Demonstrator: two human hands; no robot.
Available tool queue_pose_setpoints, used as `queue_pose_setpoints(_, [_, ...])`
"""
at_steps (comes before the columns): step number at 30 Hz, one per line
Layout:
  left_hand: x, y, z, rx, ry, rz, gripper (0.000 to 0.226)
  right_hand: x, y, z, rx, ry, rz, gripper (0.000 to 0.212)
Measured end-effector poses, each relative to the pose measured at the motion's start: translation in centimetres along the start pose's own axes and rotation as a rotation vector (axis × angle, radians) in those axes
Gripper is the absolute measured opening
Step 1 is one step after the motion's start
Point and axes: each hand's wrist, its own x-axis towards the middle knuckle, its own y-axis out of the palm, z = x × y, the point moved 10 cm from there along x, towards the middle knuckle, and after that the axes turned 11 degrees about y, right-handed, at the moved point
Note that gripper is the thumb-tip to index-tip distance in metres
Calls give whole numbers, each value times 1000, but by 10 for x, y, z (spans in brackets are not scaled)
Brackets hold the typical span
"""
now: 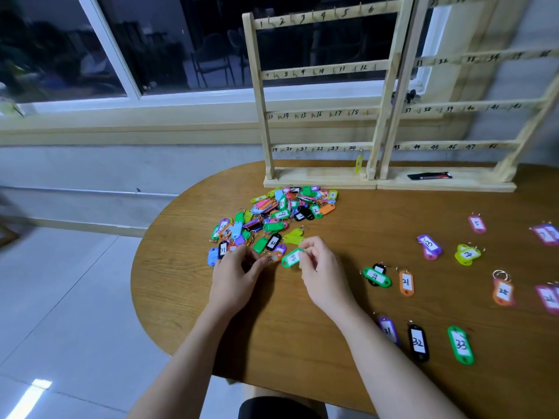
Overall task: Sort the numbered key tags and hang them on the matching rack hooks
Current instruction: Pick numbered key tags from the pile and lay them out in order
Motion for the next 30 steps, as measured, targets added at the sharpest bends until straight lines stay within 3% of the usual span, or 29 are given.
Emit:
queue_pose_setpoints(5, [-9,-5,-8,-314,-53,-65,17,-21,-24,1,139,47,-9,8])
queue_pose_setpoints(13, [-28,24,-66,-448,61,-29,12,-88,-113,-20,218,91,-105,19])
queue_pose_setpoints(21, [-32,78,-178,-485,287,163,6,-170,-239,-66,152,167,-398,16])
queue_pose_setpoints(30, [-48,145,-274,-478,395,316,2,-242,-341,-118,110,271,-673,18])
